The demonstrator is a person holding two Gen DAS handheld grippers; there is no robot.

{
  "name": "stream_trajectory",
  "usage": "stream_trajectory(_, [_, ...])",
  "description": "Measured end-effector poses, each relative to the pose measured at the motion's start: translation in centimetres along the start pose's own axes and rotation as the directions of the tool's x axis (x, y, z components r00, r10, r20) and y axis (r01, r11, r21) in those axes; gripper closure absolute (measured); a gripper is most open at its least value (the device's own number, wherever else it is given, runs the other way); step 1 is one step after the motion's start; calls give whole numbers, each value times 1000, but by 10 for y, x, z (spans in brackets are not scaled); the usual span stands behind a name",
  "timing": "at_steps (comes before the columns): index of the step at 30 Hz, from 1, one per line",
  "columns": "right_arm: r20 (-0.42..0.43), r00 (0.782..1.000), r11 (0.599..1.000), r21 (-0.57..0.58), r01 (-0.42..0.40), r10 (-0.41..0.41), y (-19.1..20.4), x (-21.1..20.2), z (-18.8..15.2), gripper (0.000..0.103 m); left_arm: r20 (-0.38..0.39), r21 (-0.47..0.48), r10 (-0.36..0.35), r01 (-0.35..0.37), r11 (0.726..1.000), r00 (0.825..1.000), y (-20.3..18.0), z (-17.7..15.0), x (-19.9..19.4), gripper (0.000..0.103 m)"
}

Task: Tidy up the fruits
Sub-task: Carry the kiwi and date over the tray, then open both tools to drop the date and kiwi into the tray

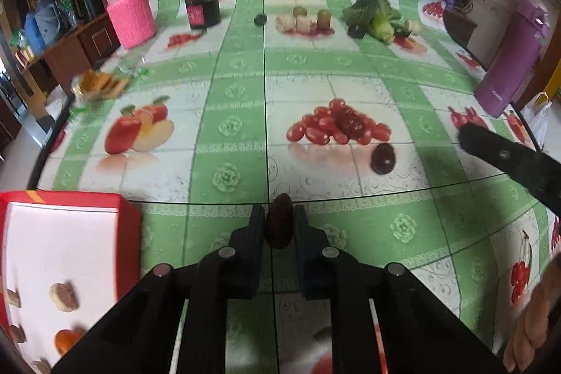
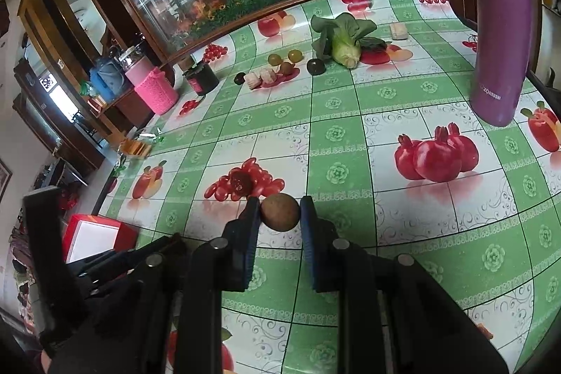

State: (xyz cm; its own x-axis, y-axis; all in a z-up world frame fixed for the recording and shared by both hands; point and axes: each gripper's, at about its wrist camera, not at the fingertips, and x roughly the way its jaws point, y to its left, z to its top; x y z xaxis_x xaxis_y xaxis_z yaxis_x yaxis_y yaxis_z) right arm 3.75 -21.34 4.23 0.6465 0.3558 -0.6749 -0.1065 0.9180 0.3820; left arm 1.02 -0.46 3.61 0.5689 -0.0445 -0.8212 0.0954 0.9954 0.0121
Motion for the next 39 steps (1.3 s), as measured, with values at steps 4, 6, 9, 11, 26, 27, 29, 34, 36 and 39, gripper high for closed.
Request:
stream_trajectory(4, [45,999,999,-32,-3,5,7,-5,-2,78,126,11,57,-59,998,990,8,-6,-51,89])
stream_trajectory(6, [59,998,999,-48,-25,28,15,-7,-6,78,185,17,108,-113,993,977,15,-13,-74,89])
stream_trajectory(9, [55,995,994,-78,-80,84,32,-7,-13,78,261,2,190,-197,980,946,33,-25,-104,89])
stream_trajectory(11, [36,990,986,-99,-131,135,50,-5,-20,78,290,-23,255,-260,965,922,49,-34,-118,89])
stream_trajectory(26, [-194,940,913,-248,-324,281,219,52,-80,78,208,-188,435,-401,897,876,158,-85,-119,89])
stream_trajectory(27, [-205,942,914,-257,-315,267,225,57,-82,78,198,-193,437,-402,895,877,163,-86,-116,89])
stream_trajectory(29, [-219,944,915,-266,-303,249,232,63,-87,78,182,-196,437,-403,894,881,170,-91,-113,89])
stream_trajectory(34, [-254,947,925,-272,-264,196,236,77,-92,78,119,-204,418,-390,898,901,188,-102,-99,89])
stream_trajectory(36, [-263,947,929,-271,-254,182,235,81,-92,78,97,-200,414,-389,899,905,191,-105,-93,89])
stream_trajectory(39, [-279,947,931,-277,-238,159,236,86,-94,78,58,-183,411,-395,900,910,192,-108,-84,88])
